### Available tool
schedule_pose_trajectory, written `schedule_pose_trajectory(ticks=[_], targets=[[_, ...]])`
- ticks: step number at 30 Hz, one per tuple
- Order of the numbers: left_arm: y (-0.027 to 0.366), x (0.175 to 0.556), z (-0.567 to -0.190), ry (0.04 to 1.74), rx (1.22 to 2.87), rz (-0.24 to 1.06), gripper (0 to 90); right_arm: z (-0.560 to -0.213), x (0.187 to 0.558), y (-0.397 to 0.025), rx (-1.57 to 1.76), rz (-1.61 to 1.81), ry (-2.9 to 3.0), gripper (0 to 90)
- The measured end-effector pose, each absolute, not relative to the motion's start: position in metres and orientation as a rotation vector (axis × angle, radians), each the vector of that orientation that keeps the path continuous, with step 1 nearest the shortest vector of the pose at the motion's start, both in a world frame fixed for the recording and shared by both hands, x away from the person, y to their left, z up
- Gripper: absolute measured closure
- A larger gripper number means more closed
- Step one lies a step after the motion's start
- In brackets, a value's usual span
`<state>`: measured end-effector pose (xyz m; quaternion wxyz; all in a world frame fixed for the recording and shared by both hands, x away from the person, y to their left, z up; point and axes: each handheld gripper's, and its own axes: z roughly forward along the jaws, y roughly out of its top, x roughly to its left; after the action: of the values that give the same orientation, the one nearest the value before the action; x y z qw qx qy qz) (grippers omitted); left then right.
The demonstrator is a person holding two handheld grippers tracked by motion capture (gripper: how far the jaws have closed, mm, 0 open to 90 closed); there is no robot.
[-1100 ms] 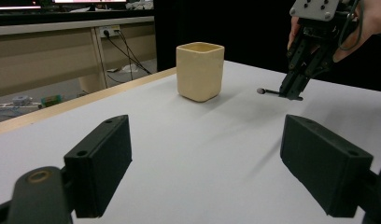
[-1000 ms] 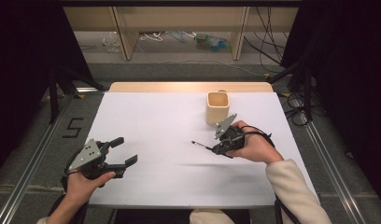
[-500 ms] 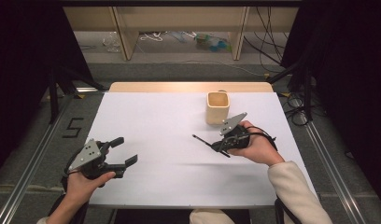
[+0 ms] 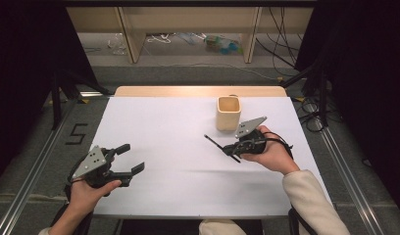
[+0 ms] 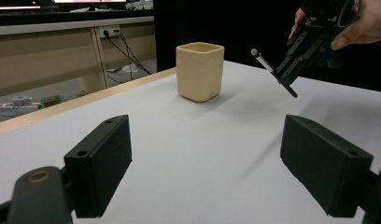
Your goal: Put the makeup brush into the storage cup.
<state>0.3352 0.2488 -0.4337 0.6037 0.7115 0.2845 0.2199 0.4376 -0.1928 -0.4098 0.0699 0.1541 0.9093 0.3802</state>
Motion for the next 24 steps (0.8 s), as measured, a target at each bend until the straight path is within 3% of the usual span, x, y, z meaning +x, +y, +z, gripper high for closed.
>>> schedule_pose_trajectory(ticks=[24], targets=[[0.249, 0.335, -0.433, 0.658, 1.646, 0.51, 16.2, -0.406, 0.438, -0.208, 0.584, 1.441, 2.547, 84.3]])
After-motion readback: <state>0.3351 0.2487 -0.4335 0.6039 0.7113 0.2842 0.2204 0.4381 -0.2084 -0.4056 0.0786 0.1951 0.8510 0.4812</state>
